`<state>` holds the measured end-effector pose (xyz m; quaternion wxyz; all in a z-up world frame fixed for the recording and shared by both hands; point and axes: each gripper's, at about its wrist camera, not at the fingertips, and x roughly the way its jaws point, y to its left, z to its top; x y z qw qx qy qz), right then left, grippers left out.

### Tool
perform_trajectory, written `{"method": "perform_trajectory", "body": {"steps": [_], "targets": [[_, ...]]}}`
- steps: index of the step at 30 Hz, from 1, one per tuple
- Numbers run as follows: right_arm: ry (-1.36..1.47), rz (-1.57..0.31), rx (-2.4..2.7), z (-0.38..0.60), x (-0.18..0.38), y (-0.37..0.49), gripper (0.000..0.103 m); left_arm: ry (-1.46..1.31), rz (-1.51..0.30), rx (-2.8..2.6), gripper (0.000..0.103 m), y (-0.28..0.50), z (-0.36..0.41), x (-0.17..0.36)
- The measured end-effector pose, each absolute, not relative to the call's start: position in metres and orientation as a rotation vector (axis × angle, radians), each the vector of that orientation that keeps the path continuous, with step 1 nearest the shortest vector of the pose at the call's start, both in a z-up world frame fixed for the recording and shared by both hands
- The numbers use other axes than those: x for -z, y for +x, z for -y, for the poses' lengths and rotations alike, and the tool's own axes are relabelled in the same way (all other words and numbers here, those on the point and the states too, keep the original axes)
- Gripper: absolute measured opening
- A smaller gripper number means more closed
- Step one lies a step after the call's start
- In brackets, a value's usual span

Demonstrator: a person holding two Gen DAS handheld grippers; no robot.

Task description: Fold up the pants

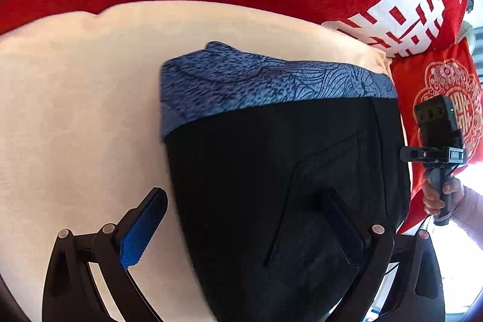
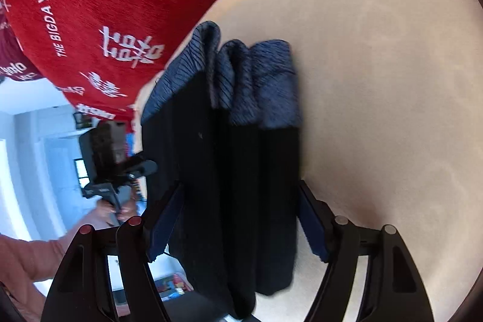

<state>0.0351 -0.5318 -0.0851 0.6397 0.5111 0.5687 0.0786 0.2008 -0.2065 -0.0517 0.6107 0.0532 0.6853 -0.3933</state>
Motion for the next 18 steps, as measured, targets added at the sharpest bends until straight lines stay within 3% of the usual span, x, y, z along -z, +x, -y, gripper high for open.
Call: {"method": "perform_trajectory", "body": {"steps": [5, 9, 14, 18], "targets": [[1.224, -1.277, -0.178, 0.534, 0.091, 0.033, 0.076, 0.077, -1.562, 0.876, 0.100, 0.197, 0.209, 0.054], [1.207, -1.311, -0.129, 0.531, 0.088, 0.037, 0.063, 0.073, -1.532, 0.881, 0.076, 0.190, 0.208, 0.041], [1.261, -1.278, -0.123, 0.531, 0.078, 0.033, 0.050, 0.112, -1.504, 0.850, 0.064, 0.183, 0.211, 0.022], [1.299, -1.240, -0.150, 0.528, 0.061, 0.030, 0.048, 0.097, -1.494, 0.820, 0.061, 0.177, 0.202, 0.001]]}}
